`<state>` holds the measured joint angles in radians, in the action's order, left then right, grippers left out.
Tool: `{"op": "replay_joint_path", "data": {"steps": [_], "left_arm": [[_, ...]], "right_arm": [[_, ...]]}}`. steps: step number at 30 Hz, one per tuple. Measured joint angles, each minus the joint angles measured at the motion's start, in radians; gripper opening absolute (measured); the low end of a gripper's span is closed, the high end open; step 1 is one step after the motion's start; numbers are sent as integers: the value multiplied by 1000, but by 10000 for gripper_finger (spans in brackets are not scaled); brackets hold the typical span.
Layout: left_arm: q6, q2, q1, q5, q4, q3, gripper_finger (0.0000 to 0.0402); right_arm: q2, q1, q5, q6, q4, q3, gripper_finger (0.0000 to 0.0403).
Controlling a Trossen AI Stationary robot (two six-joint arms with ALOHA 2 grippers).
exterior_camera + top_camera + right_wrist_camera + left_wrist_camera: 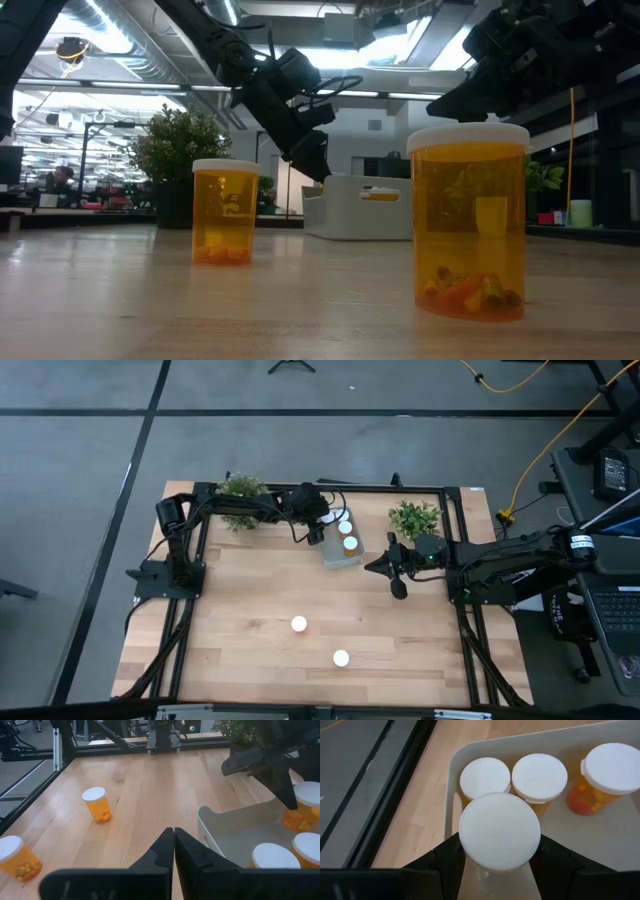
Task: Pick and place pill bottles into a basket
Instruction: Put the orange pill bottle into the gray bin
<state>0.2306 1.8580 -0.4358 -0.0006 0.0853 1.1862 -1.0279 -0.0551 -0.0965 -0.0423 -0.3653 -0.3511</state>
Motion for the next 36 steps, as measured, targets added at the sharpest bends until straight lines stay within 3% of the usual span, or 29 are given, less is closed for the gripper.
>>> {"op": "replay_joint_path", "data": {"steps": [21, 36], "left_arm": [[0, 37, 8, -34, -32, -1, 192], [0, 37, 17, -104, -30, 0, 221]], "right_arm": [[0, 0, 0, 21, -9, 0, 18], [0, 0, 0, 21, -7, 0, 18]]}}
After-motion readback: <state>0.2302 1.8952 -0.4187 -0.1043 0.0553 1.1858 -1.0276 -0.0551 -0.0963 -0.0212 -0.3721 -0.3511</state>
